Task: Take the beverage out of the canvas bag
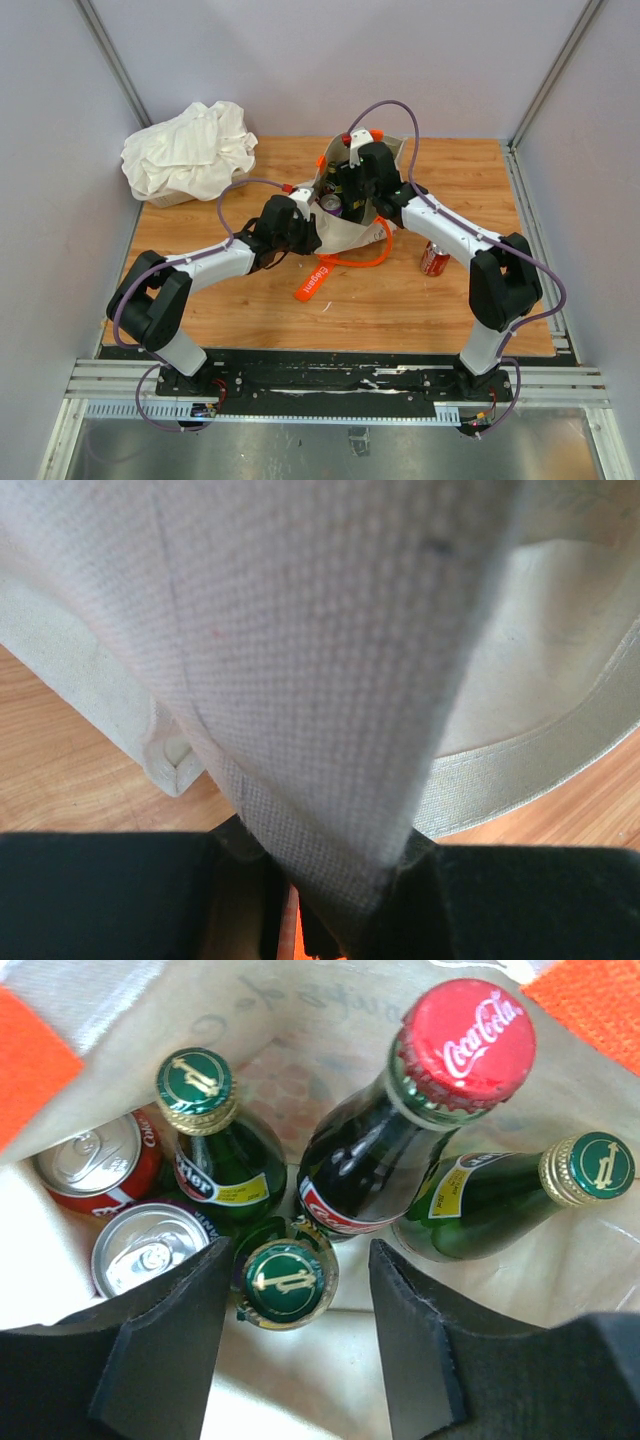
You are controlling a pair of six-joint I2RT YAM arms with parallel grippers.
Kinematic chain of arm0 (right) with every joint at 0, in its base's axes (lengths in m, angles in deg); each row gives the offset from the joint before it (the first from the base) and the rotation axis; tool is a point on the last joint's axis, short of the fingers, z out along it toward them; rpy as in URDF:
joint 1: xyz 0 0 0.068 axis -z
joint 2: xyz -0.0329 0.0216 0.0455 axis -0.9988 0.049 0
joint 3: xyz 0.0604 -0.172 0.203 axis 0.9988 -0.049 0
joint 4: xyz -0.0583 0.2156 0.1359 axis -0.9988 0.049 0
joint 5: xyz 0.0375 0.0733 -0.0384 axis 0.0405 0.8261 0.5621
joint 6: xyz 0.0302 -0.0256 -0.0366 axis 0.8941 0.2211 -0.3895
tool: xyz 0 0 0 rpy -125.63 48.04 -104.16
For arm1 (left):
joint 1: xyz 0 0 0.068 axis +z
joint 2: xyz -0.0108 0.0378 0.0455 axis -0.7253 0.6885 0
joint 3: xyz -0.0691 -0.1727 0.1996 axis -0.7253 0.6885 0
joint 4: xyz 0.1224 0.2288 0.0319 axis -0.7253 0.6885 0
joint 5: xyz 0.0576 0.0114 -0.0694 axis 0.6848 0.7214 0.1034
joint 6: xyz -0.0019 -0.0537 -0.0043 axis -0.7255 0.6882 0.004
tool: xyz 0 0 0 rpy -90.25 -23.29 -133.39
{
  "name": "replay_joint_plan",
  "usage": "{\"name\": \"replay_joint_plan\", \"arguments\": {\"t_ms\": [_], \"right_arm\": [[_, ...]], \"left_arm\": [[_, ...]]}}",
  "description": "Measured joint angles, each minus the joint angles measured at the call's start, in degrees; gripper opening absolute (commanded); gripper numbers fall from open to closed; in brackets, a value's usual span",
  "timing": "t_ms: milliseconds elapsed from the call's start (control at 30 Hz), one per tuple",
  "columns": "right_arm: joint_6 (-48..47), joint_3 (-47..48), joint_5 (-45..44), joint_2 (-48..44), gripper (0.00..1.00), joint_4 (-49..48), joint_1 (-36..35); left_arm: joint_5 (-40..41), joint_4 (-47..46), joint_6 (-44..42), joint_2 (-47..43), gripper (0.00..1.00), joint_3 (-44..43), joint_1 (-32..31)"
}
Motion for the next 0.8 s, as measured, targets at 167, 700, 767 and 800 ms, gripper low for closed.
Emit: {"name": "replay_joint_plan", "arguments": {"t_ms": [167, 700, 767, 800], "right_arm": [[1.25, 0.00, 1.09, 1.11, 0.46, -0.98, 1.20], [3.26, 0.04, 3.74, 2.64, 0.01, -3.45, 1.95], [3.26, 0.04, 3.78, 2.64, 0.01, -3.50, 1.95], [3.26, 0.04, 3.80, 2.64, 0.01, -3.50, 1.95]], "left_arm": [[0.00, 0.17, 0.02, -0.11, 0.06, 0.00, 0.00], [0.52, 0.35, 0.02, -0.22, 0.06, 0.00, -0.02], [0.55, 0.35, 0.02, -0.22, 0.06, 0.00, -0.02], [0.55, 0.35, 0.02, -0.22, 0.06, 0.00, -0.02]]}}
